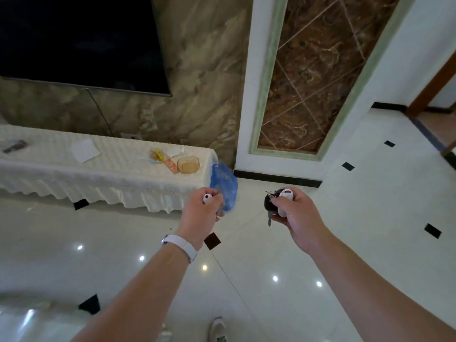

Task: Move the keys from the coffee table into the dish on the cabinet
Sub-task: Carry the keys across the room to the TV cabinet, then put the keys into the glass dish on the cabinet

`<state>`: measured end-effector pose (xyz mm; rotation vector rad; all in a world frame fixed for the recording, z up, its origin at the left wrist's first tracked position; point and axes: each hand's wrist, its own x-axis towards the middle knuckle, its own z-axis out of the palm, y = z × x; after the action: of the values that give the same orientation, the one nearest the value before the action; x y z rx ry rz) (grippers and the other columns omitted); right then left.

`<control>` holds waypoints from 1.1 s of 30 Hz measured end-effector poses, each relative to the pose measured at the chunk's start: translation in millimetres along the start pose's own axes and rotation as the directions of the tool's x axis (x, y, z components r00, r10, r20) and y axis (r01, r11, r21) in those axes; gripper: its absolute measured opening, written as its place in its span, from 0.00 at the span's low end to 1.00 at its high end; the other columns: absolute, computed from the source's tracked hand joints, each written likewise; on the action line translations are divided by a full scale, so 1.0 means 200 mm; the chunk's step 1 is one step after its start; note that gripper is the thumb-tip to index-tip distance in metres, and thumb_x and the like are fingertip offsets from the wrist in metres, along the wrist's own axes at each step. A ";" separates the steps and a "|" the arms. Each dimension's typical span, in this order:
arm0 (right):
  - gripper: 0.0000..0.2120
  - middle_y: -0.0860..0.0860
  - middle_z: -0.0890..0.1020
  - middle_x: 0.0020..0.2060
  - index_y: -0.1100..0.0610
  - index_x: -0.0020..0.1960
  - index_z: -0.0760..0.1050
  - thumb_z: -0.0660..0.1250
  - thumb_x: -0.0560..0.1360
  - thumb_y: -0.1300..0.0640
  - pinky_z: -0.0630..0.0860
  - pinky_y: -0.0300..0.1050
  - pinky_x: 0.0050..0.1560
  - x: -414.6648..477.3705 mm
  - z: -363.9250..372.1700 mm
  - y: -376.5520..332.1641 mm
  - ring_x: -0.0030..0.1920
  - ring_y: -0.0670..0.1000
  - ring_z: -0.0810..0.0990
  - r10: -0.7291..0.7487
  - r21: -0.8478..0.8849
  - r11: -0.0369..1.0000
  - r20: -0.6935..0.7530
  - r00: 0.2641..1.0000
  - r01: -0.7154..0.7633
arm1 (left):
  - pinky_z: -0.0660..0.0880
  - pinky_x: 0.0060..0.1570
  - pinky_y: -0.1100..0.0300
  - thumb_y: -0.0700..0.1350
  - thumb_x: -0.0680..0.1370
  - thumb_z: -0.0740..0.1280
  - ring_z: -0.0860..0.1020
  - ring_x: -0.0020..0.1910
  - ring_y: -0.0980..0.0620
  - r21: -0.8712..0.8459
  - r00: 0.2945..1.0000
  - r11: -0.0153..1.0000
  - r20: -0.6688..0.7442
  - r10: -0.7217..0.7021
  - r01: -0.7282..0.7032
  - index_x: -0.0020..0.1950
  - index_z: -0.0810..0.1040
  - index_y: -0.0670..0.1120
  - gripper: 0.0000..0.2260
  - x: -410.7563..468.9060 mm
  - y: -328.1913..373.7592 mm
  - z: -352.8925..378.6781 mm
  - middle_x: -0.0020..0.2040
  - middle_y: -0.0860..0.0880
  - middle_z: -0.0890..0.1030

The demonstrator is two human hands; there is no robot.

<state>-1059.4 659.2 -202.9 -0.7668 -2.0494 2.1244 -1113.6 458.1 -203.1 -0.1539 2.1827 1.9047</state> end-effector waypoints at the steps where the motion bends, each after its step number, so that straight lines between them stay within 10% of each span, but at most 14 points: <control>1: 0.08 0.62 0.82 0.46 0.58 0.48 0.77 0.69 0.68 0.60 0.79 0.49 0.43 0.06 0.06 -0.03 0.43 0.59 0.82 -0.004 -0.013 1.000 0.014 1.000 0.004 | 0.75 0.37 0.56 0.44 0.78 0.65 0.79 0.38 0.50 0.003 1.000 1.000 -0.009 -0.003 0.003 0.46 0.78 0.50 0.03 0.07 0.02 -0.03 0.42 0.42 0.82; 23: 0.08 0.59 0.82 0.49 0.55 0.52 0.77 0.69 0.73 0.60 0.82 0.54 0.49 1.44 0.99 -0.35 0.42 0.53 0.84 0.109 -0.166 0.984 0.266 0.958 -0.065 | 0.75 0.35 0.58 0.44 0.78 0.66 0.79 0.34 0.51 -0.021 0.942 0.996 -0.323 -0.088 0.086 0.48 0.79 0.46 0.03 1.30 0.22 -0.40 0.40 0.45 0.82; 29: 0.09 0.58 0.82 0.47 0.56 0.55 0.76 0.67 0.75 0.61 0.75 0.35 0.29 1.93 1.05 -0.50 0.39 0.52 0.82 0.146 -0.217 0.973 0.317 0.937 -0.079 | 0.75 0.36 0.57 0.46 0.78 0.66 0.82 0.37 0.49 0.043 0.916 0.988 -0.383 -0.118 0.145 0.47 0.78 0.50 0.02 1.79 0.33 -0.34 0.43 0.46 0.83; 33: 0.09 0.57 0.81 0.49 0.56 0.55 0.76 0.67 0.75 0.60 0.81 0.41 0.40 2.22 1.14 -0.53 0.41 0.51 0.82 0.187 -0.263 0.959 0.321 0.929 -0.102 | 0.75 0.36 0.58 0.46 0.78 0.65 0.82 0.39 0.48 0.054 0.900 0.981 -0.410 -0.146 0.184 0.49 0.78 0.50 0.03 2.04 0.35 -0.32 0.45 0.46 0.82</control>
<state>-1567.4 640.3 -235.7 -0.6253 -2.5429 2.2475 -1530.5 437.4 -229.4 -0.7561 2.4116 1.7969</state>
